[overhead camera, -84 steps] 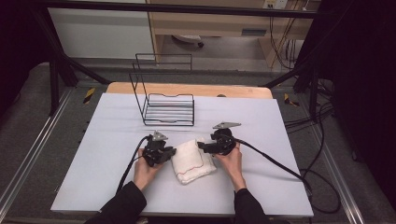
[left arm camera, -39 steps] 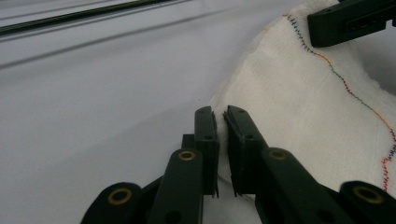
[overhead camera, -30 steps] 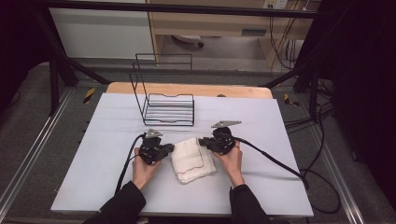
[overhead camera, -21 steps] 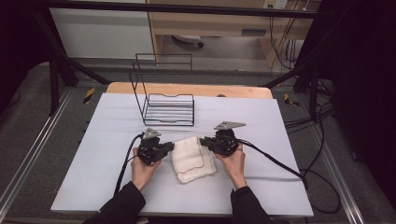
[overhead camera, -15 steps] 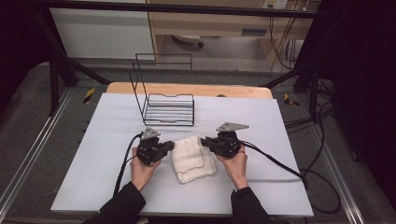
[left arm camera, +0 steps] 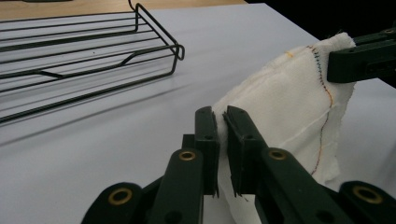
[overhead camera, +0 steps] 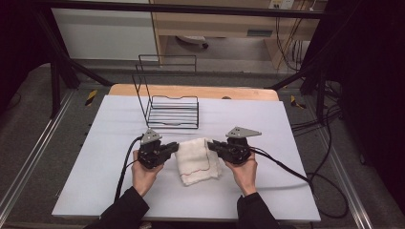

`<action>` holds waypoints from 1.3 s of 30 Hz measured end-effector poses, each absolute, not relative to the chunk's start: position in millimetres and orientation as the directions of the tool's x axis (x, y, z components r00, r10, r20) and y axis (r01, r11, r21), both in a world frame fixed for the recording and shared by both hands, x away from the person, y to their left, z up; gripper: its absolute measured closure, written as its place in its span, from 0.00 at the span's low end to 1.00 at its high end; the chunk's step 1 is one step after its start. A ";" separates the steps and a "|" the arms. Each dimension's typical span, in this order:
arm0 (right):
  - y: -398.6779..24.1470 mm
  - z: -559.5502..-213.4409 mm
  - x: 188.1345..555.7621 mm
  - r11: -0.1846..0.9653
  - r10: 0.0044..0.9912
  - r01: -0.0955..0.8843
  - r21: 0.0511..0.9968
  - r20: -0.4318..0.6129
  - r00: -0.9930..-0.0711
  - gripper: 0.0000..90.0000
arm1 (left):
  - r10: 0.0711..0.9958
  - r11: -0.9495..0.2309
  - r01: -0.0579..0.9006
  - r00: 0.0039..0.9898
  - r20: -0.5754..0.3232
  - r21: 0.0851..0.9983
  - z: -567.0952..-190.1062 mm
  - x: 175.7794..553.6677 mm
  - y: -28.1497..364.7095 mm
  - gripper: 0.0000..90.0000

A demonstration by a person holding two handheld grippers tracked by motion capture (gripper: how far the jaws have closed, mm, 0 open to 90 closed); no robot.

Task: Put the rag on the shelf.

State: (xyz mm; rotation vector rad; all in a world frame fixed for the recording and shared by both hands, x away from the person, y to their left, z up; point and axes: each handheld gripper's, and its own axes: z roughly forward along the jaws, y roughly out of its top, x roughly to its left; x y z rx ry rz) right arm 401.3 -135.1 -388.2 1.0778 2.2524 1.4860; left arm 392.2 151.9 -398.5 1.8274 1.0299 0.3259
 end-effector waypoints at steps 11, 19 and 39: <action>-138.5 -381.4 395.9 0.175 0.683 0.420 0.891 0.197 -0.703 0.92 | 0.757 -0.147 0.467 0.621 -0.205 0.872 -386.4 386.2 153.7 0.92; -139.2 -373.4 391.2 0.166 0.677 0.392 0.905 0.184 -0.712 0.92 | 0.755 -0.141 0.444 0.627 -0.194 0.885 -381.1 382.8 154.8 0.92; -135.9 -354.0 377.9 0.120 0.675 0.302 0.946 0.146 -0.723 0.92 | 0.745 -0.092 0.381 0.639 -0.190 0.920 -361.2 373.5 162.9 0.92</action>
